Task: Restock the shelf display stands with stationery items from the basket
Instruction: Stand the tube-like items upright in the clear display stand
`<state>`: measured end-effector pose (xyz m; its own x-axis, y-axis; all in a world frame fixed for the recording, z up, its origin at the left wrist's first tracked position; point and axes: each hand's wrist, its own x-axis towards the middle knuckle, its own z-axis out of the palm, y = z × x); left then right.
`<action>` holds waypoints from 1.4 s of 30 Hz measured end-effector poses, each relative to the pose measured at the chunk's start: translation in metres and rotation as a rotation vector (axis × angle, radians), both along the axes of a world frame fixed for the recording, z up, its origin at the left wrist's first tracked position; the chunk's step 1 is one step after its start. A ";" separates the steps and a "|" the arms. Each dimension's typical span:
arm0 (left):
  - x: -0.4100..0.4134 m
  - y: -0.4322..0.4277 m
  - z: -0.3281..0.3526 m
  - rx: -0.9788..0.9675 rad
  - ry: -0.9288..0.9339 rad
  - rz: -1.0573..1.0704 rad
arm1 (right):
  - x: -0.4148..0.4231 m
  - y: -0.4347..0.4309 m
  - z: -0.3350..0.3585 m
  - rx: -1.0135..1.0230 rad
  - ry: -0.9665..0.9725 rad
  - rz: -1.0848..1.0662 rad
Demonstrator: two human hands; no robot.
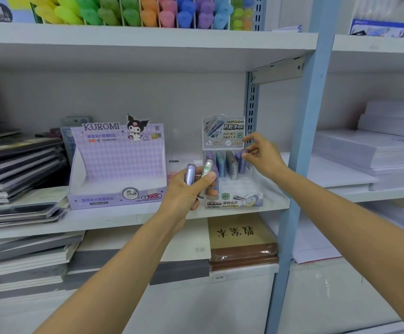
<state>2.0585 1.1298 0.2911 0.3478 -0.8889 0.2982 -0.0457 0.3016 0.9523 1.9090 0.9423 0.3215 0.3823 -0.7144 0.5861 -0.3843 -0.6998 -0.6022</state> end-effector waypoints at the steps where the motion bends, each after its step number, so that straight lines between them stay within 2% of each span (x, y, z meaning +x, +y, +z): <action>1: -0.001 -0.001 0.000 -0.001 0.004 0.004 | 0.001 -0.001 -0.002 -0.025 -0.003 -0.012; 4: -0.002 -0.002 -0.001 -0.001 0.006 0.011 | 0.005 -0.005 -0.007 -0.110 0.040 -0.106; 7: -0.003 0.000 0.000 0.008 0.000 0.014 | 0.005 -0.007 -0.008 -0.108 0.158 -0.194; 9: -0.004 0.002 0.000 0.014 -0.005 0.015 | 0.003 -0.004 -0.007 -0.088 0.216 -0.197; 11: -0.005 0.003 0.001 0.009 0.001 0.016 | 0.001 0.004 -0.004 -0.097 0.166 -0.156; 13: -0.006 0.005 0.001 0.000 0.002 0.012 | -0.002 0.019 0.001 -0.065 -0.036 -0.034; 15: -0.009 0.006 0.002 -0.004 -0.004 0.002 | -0.006 0.040 0.006 0.076 -0.262 0.198; 16: -0.011 0.007 0.002 -0.004 -0.009 -0.004 | -0.009 0.051 0.009 0.149 -0.312 0.321; 19: -0.019 0.009 0.003 -0.008 -0.013 -0.020 | -0.015 0.073 0.010 0.283 -0.204 0.611; 22: -0.026 0.012 0.007 -0.008 -0.036 -0.027 | -0.018 0.084 0.008 0.321 -0.127 0.706; 27: -0.033 0.017 0.012 0.042 -0.015 -0.055 | -0.025 0.086 0.013 0.284 -0.234 0.646; 32: -0.029 0.016 0.013 0.145 0.118 -0.059 | -0.031 0.074 0.022 0.189 -0.396 0.383; 36: -0.025 0.016 0.008 0.145 0.192 -0.098 | -0.027 0.059 0.015 0.071 -0.263 0.158; 42: -0.021 0.015 0.002 0.051 0.034 -0.103 | -0.014 0.050 -0.004 -0.064 -0.090 0.041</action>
<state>2.0370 1.1446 0.2934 0.2629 -0.9341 0.2416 0.0157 0.2545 0.9669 1.8954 0.9918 0.3171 0.3543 -0.6593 0.6631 -0.3007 -0.7518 -0.5868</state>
